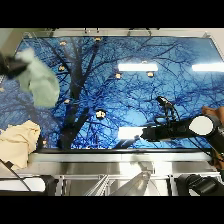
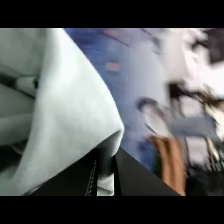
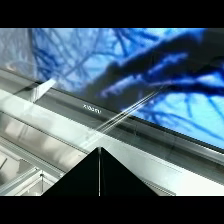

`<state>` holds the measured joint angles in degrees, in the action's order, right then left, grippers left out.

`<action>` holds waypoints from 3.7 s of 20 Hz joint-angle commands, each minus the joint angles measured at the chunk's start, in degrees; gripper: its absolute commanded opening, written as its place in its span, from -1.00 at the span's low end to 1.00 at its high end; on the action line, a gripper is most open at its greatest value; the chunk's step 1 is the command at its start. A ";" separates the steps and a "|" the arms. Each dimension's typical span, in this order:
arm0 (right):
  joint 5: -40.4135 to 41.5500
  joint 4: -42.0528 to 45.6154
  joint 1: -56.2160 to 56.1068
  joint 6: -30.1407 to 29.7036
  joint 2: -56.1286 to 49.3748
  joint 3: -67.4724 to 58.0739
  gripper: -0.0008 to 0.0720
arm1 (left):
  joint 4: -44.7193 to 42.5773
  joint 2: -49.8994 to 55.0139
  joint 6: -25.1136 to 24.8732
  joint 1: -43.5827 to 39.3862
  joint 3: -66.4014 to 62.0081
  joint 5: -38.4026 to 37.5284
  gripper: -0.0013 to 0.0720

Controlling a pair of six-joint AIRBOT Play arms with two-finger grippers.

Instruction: Fold the shirts.

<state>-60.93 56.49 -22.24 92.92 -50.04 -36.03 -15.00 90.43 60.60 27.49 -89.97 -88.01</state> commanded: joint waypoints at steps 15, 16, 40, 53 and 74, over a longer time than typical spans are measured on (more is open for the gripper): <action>-7.63 3.85 10.64 -0.22 -0.09 -0.07 -0.81 | -27.96 9.33 11.45 -46.84 -9.57 -5.79 0.98; -9.90 4.13 13.64 -1.49 -0.09 -0.07 -0.13 | -29.42 9.92 12.24 -46.31 -9.57 -8.44 0.98; -16.22 -47.36 16.37 -43.91 -20.59 4.66 -0.92 | -34.16 9.73 11.02 -36.00 7.21 17.94 -0.96; -28.72 -44.57 41.24 -30.99 -1.84 -19.89 -0.92 | -19.50 -24.94 6.54 -29.24 8.31 9.46 -0.91; 0.72 -0.13 24.52 -20.46 -16.79 -4.57 0.84 | -26.97 6.45 6.49 -42.60 17.55 9.22 0.97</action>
<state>-67.33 55.86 1.85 72.93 -62.76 -43.31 -40.77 91.37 67.05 -13.50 -72.44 -80.95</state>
